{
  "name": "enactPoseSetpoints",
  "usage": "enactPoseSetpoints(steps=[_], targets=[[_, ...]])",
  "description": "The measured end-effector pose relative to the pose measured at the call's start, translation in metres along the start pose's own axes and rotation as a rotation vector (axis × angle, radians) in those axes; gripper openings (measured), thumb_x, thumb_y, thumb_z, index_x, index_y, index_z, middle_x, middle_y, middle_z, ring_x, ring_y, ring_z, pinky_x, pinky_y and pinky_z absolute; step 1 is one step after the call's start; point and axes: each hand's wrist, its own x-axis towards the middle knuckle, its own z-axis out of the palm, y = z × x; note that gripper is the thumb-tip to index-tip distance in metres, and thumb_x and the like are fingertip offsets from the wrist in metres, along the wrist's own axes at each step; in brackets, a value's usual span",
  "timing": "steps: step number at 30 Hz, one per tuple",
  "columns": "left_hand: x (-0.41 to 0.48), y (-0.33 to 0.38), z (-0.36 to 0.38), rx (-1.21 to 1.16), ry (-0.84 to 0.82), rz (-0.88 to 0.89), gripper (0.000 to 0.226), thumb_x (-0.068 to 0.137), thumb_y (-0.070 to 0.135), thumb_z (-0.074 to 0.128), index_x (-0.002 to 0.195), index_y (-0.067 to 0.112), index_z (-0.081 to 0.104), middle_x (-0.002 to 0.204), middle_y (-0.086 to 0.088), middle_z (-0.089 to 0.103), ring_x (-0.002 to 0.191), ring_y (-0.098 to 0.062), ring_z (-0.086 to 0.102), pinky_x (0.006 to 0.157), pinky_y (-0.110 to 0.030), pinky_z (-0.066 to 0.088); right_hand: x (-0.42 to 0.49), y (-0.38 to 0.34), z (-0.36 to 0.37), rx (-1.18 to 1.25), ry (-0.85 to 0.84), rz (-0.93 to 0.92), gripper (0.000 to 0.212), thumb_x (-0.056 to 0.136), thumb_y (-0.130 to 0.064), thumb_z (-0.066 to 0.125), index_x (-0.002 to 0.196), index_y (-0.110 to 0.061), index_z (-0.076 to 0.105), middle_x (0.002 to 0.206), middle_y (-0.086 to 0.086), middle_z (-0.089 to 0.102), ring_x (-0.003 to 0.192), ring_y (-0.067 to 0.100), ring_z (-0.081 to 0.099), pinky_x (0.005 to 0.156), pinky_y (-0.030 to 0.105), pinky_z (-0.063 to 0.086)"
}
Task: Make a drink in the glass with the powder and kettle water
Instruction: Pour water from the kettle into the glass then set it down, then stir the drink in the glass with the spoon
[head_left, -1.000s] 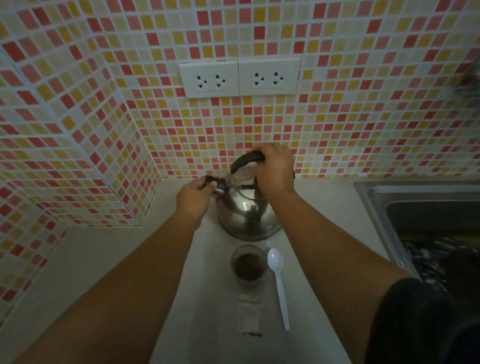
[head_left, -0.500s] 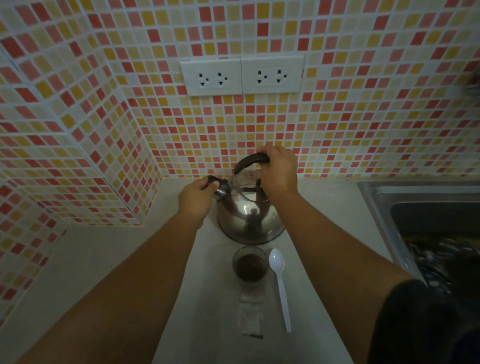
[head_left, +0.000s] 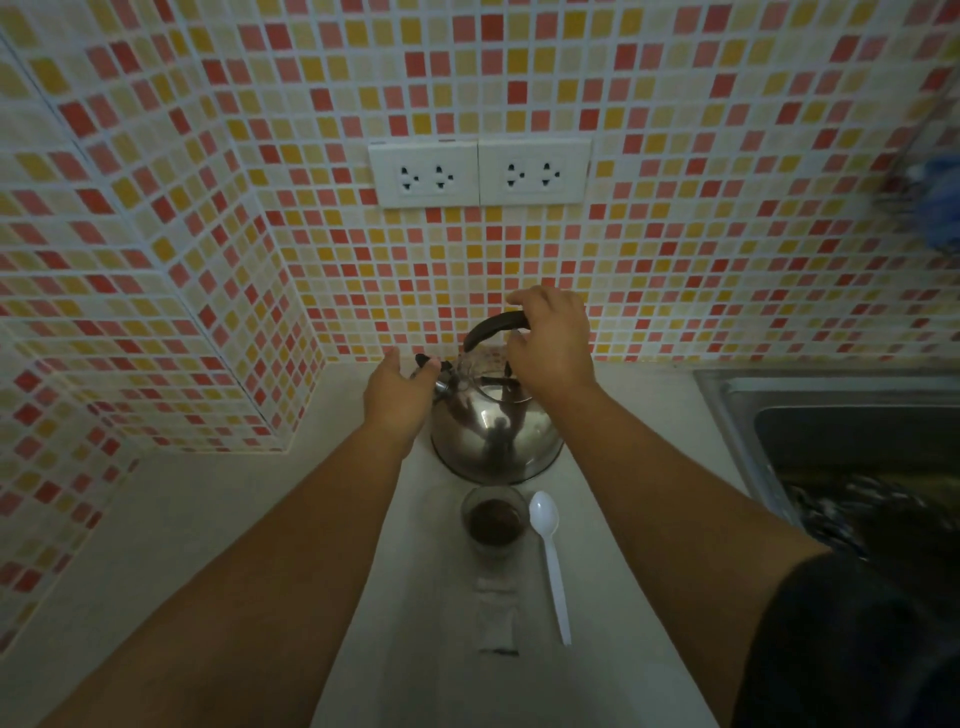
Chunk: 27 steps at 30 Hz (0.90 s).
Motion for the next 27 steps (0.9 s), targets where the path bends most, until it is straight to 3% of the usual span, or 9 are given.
enactPoseSetpoints(steps=[3, 5, 7, 9, 12, 14, 17, 22, 27], targets=[[-0.014, 0.005, -0.003, -0.025, 0.046, 0.049, 0.053, 0.086, 0.035, 0.06, 0.134, 0.017, 0.045, 0.141, -0.006, 0.047, 0.124, -0.027, 0.047, 0.096, -0.035, 0.041, -0.02, -0.004, -0.014, 0.01, 0.082, 0.006, 0.021, 0.079, -0.01, 0.057, 0.099, -0.015, 0.06, 0.098, 0.001, 0.058, 0.097, 0.018, 0.046, 0.086, 0.027, 0.038], [-0.026, 0.002, -0.004, -0.033, 0.051, 0.06, 0.026, 0.085, 0.031, 0.06, 0.11, 0.02, 0.056, 0.116, -0.004, 0.06, 0.093, -0.019, 0.056, 0.075, -0.027, 0.043, -0.039, 0.0, -0.018, -0.05, -0.007, 0.152, 0.01, 0.085, -0.019, 0.053, 0.091, -0.015, 0.06, 0.083, -0.001, 0.055, 0.08, 0.015, 0.051, 0.072, 0.026, 0.043], [-0.04, -0.003, -0.005, 0.029, 0.009, 0.026, 0.008, 0.085, 0.03, 0.056, 0.087, 0.023, 0.054, 0.092, -0.004, 0.06, 0.071, -0.014, 0.051, 0.056, -0.024, 0.037, -0.062, 0.011, -0.019, -0.243, -0.28, 0.333, 0.016, 0.087, -0.023, 0.05, 0.09, -0.012, 0.061, 0.079, 0.002, 0.059, 0.07, 0.017, 0.055, 0.066, 0.029, 0.048], [-0.053, -0.013, -0.006, 0.091, -0.086, -0.018, 0.007, 0.086, 0.031, 0.052, 0.082, 0.025, 0.053, 0.083, -0.004, 0.057, 0.068, -0.016, 0.05, 0.052, -0.026, 0.035, -0.09, 0.024, -0.019, -0.354, -0.588, 0.459, 0.019, 0.086, -0.025, 0.052, 0.095, -0.011, 0.062, 0.096, 0.007, 0.066, 0.082, 0.022, 0.06, 0.074, 0.033, 0.049], [-0.07, -0.026, -0.012, 0.09, -0.228, -0.055, 0.008, 0.087, 0.031, 0.05, 0.079, 0.03, 0.051, 0.087, -0.003, 0.056, 0.077, -0.02, 0.053, 0.059, -0.03, 0.042, -0.129, 0.035, -0.019, -0.319, -0.784, 0.543, 0.044, 0.081, -0.039, 0.059, 0.114, -0.01, 0.057, 0.122, 0.011, 0.06, 0.11, 0.028, 0.057, 0.091, 0.038, 0.045], [-0.078, -0.035, -0.016, 0.052, -0.314, -0.065, 0.004, 0.088, 0.029, 0.051, 0.087, 0.029, 0.055, 0.1, -0.005, 0.058, 0.089, -0.023, 0.055, 0.076, -0.037, 0.05, -0.148, 0.035, -0.018, -0.315, -0.803, 0.543, 0.055, 0.076, -0.047, 0.061, 0.118, -0.01, 0.056, 0.124, 0.01, 0.059, 0.113, 0.028, 0.056, 0.092, 0.037, 0.045], [-0.087, -0.045, -0.021, 0.027, -0.42, -0.053, 0.014, 0.088, 0.023, 0.053, 0.102, 0.025, 0.056, 0.114, -0.008, 0.055, 0.101, -0.026, 0.054, 0.091, -0.039, 0.046, -0.165, 0.033, -0.015, -0.358, -0.765, 0.53, 0.049, 0.07, -0.041, 0.069, 0.109, -0.014, 0.06, 0.114, 0.006, 0.065, 0.103, 0.024, 0.062, 0.085, 0.033, 0.049], [-0.1, -0.053, -0.028, 0.012, -0.61, -0.016, 0.05, 0.081, 0.011, 0.063, 0.126, 0.022, 0.045, 0.127, -0.005, 0.049, 0.111, -0.019, 0.047, 0.09, -0.031, 0.036, -0.177, 0.03, -0.013, -0.357, -0.693, 0.552, 0.032, 0.078, -0.032, 0.063, 0.104, -0.015, 0.062, 0.11, 0.004, 0.066, 0.1, 0.022, 0.063, 0.083, 0.032, 0.05], [-0.108, -0.058, -0.025, 0.206, -0.649, 0.096, 0.078, 0.068, 0.023, 0.079, 0.134, 0.028, 0.039, 0.125, 0.005, 0.046, 0.111, -0.014, 0.039, 0.091, -0.031, 0.037, -0.182, 0.029, -0.012, -0.281, -0.683, 0.612, 0.032, 0.078, -0.033, 0.059, 0.103, -0.014, 0.063, 0.112, 0.006, 0.065, 0.101, 0.024, 0.062, 0.081, 0.031, 0.049]])
